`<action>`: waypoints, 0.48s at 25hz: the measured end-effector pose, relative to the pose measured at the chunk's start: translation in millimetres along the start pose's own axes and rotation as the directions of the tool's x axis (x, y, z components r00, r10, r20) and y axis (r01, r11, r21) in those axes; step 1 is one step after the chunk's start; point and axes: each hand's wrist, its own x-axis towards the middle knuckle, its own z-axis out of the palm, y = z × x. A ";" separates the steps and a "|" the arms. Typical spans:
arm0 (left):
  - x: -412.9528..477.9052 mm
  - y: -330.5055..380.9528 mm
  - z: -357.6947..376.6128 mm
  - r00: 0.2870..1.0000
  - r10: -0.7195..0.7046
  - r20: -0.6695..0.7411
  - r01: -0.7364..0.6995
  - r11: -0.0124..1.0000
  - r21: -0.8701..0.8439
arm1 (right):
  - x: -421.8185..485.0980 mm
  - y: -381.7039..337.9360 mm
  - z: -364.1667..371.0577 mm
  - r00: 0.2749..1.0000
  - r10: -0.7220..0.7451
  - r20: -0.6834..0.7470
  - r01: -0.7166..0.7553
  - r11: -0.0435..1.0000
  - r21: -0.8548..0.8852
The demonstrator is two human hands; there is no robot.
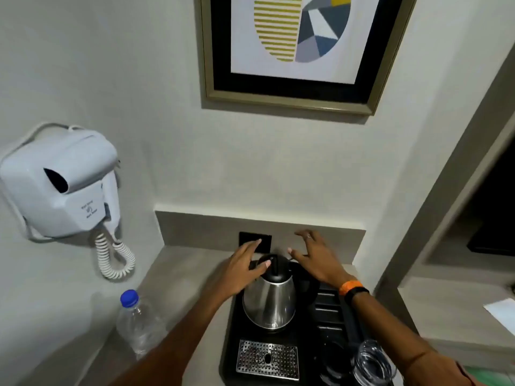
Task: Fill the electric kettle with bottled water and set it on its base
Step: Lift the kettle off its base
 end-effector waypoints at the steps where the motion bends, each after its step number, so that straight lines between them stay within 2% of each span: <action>1: -4.3 -1.4 6.5 1.000 -0.015 0.017 0.016 0.998 -0.060 | -4.5 3.9 3.5 1.000 0.029 0.009 -0.029 1.000 -0.007; 4: -15.1 -10.0 24.6 0.998 -0.056 0.028 0.060 0.984 -0.168 | -16.6 18.3 15.2 0.995 0.076 0.063 -0.075 0.997 -0.008; 7: -15.4 -19.4 38.4 0.996 -0.082 -0.021 0.074 0.969 -0.235 | -22.8 27.1 23.3 0.990 0.103 0.099 -0.108 0.993 0.044; 12: -24.8 -22.1 56.8 0.987 -0.163 -0.019 0.150 0.943 -0.299 | -27.5 35.5 28.1 0.990 0.038 0.136 -0.058 0.987 0.152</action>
